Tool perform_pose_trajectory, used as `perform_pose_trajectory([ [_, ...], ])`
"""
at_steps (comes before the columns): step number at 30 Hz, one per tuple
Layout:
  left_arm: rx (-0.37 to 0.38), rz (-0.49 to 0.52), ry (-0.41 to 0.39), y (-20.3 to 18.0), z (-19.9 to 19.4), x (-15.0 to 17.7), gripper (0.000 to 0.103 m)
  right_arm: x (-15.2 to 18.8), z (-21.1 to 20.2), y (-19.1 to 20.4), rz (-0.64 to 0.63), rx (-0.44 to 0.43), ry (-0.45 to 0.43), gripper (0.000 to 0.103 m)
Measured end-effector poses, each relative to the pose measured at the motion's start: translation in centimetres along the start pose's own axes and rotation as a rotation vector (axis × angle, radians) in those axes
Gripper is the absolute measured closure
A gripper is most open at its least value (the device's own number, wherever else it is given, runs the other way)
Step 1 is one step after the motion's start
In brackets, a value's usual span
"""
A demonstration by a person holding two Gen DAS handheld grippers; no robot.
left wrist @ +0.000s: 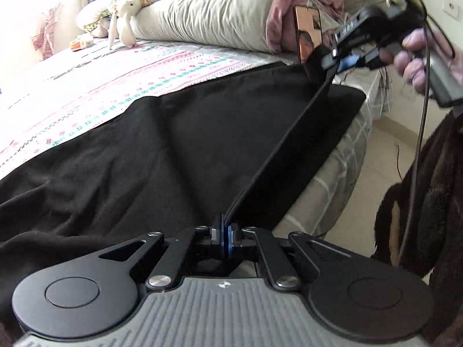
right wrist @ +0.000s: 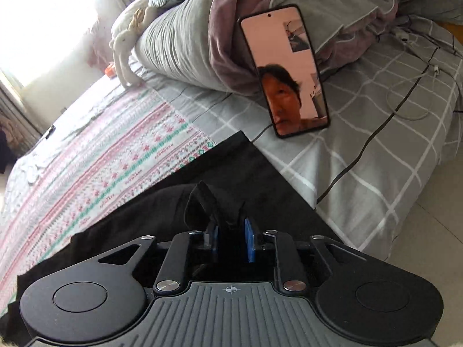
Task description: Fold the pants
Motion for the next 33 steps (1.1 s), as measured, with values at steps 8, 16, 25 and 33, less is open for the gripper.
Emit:
perform_pose_trajectory([
  [8,0.11,-0.01,0.003,1.0,-1.1,0.5,0.08,-2.7,-1.4,-2.1,0.014,0.091,-0.113,0.053],
  [16,0.175,-0.158,-0.118,2.4,-2.5,-0.7,0.039,-1.9,3.5,1.2,-0.116,-0.011,0.054,0.05],
  [25,0.166,-0.165,-0.145,1.9,-2.4,-2.0,0.032,-0.5,6.0,1.6,-0.191,-0.017,0.082,0.095],
  [33,0.159,-0.208,-0.112,2.5,-1.9,-1.7,0.032,5.6,1.7,8.7,-0.594,-0.329,0.171,0.089],
])
Point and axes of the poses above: each gripper's, at about its wrist camera, not at the fingertips, and z roughly the way its jaws point, y to its left, x to its underside, the point moved 6 cm from there along z, roughly the way its jaws point, and after that the axes turned 1 degree about x, right-handed, at the moved point
